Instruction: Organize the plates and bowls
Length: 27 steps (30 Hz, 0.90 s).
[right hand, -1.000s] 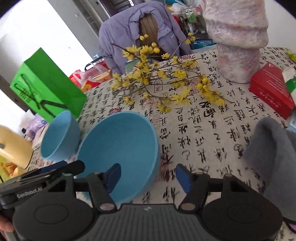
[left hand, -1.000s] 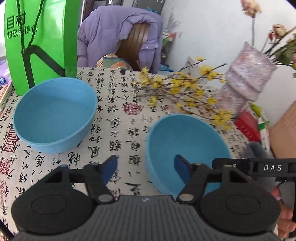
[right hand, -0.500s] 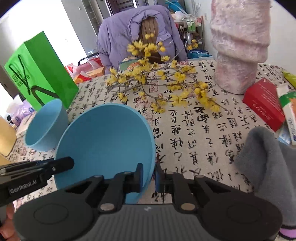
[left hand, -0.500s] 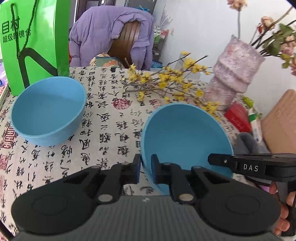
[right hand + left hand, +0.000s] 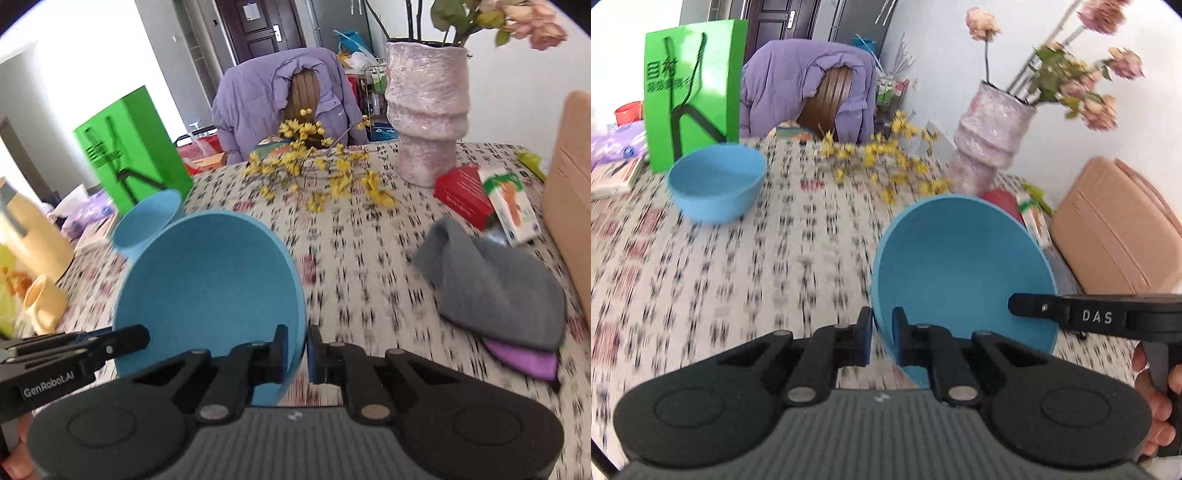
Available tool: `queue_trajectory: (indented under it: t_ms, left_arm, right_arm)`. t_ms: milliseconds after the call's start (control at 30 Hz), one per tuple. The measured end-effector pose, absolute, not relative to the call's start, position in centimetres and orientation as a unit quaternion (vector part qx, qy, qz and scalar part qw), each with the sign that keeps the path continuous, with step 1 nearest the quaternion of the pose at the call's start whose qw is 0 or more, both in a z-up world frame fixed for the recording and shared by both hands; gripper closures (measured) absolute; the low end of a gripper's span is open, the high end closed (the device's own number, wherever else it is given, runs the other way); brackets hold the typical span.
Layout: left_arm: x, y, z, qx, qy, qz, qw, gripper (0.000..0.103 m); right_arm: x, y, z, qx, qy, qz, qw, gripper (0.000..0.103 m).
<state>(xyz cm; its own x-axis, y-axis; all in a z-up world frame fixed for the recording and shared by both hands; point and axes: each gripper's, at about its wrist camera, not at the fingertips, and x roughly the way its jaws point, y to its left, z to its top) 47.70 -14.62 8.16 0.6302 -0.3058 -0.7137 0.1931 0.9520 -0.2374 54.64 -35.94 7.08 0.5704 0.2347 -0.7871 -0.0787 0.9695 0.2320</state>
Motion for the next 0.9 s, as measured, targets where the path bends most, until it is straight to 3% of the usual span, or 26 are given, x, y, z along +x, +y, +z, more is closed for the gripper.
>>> queue_trajectory:
  t_ms: [467,900]
  left_arm:
    - [33.3,-14.5,7.1,-0.064,0.426,-0.153,0.889,0.092]
    - [27.9,-11.3,9.4,-0.075,0.405,-0.150,0.899,0.091]
  right_arm:
    - [38.9,-36.4,6.6,0.068,0.488,0.123,0.862,0.091]
    - [34.5,-34.8,8.8,0.067,0.470,0.147,0.868,0.091]
